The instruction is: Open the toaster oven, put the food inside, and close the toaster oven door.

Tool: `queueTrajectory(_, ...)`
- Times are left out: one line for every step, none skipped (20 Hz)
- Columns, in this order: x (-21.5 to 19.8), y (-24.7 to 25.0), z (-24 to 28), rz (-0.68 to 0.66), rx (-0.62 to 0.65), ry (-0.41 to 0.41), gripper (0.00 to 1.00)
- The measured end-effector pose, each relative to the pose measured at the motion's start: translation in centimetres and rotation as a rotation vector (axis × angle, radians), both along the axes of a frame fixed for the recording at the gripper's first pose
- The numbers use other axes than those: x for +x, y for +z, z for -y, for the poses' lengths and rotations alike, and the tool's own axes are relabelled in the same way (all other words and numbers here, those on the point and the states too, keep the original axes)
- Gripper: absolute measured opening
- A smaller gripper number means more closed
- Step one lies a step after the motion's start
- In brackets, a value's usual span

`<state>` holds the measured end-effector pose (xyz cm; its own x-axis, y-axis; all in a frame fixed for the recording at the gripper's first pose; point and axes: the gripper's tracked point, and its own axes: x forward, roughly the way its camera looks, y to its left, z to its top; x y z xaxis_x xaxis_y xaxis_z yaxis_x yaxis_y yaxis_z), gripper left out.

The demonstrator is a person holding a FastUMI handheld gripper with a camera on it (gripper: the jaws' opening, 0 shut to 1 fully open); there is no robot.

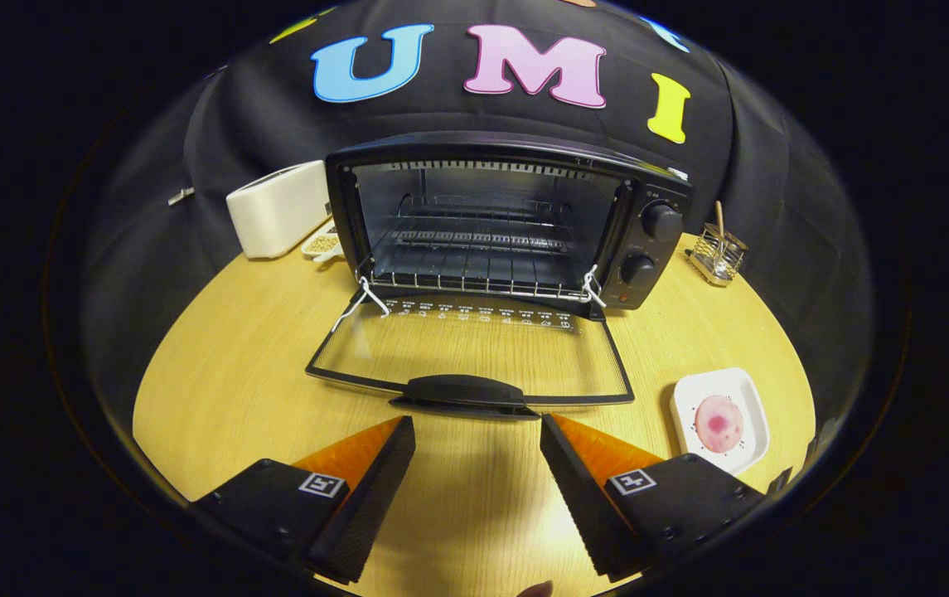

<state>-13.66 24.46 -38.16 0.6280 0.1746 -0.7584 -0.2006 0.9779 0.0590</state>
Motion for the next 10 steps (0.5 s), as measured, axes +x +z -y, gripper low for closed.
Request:
queueTrajectory(0.1,0.6,0.2,0.008,0.011,0.013,0.99)
queueTrajectory(0.3,1.5,0.4,0.022,0.021,0.033,0.99)
queueTrajectory(0.5,2.4,0.9,0.041,0.030,0.054,0.99)
queueTrajectory(0.7,3.6,1.3,0.056,0.040,0.076,0.99)
queueTrajectory(0.8,4.8,1.9,0.068,0.058,0.093,0.99)
queueTrajectory(0.9,5.9,2.6,0.072,0.077,0.106,0.99)
queueTrajectory(1.1,7.0,3.5,0.078,0.098,0.111,0.99)
queueTrajectory(1.4,8.2,4.5,0.084,0.121,0.113,0.99)
queueTrajectory(1.8,9.4,5.5,0.093,0.131,0.116,0.99)
queueTrajectory(2.1,10.5,6.9,0.102,0.132,0.117,0.99)
